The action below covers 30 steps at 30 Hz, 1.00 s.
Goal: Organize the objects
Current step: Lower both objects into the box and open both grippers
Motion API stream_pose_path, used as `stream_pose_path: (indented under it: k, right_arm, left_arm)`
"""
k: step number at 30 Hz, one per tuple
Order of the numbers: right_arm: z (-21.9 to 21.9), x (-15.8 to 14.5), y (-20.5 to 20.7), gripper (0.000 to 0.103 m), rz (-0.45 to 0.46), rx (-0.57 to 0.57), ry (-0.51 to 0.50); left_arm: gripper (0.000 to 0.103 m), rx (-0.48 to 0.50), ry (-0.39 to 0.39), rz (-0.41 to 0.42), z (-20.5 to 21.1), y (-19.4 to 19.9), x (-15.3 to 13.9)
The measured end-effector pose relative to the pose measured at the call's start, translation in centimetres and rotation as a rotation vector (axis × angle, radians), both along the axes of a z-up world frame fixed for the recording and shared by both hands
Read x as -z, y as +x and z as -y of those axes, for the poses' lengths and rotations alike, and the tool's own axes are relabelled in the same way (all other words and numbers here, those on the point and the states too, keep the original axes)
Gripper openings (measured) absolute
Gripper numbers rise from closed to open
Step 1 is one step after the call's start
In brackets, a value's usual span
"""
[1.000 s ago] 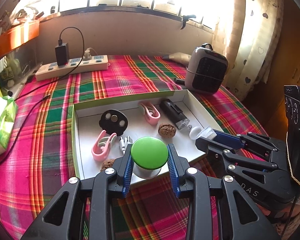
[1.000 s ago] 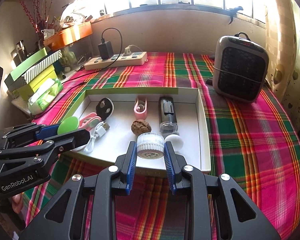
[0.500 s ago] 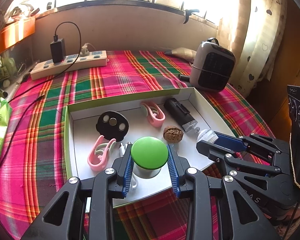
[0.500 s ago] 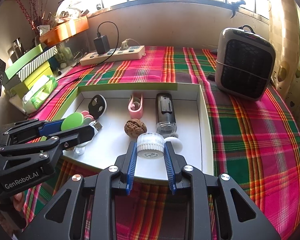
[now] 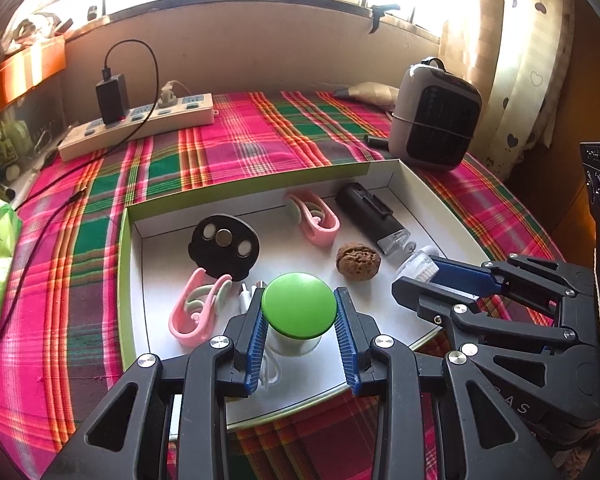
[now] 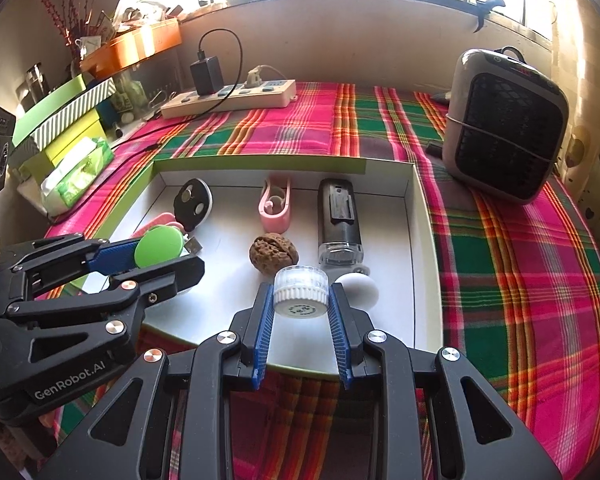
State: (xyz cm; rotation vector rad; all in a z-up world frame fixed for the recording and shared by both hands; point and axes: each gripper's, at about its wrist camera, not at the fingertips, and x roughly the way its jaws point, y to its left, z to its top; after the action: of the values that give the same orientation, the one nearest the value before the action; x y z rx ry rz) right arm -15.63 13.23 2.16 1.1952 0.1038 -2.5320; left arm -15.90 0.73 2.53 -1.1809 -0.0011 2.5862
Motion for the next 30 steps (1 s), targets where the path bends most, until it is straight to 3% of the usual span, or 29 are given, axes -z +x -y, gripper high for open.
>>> stream_pose_path:
  k: [30]
  right_arm:
    - [0.07, 0.42, -0.77, 0.029, 0.017, -0.002, 0.02]
  left_arm:
    - [0.03, 0.01, 0.006, -0.01, -0.48, -0.52, -0.12]
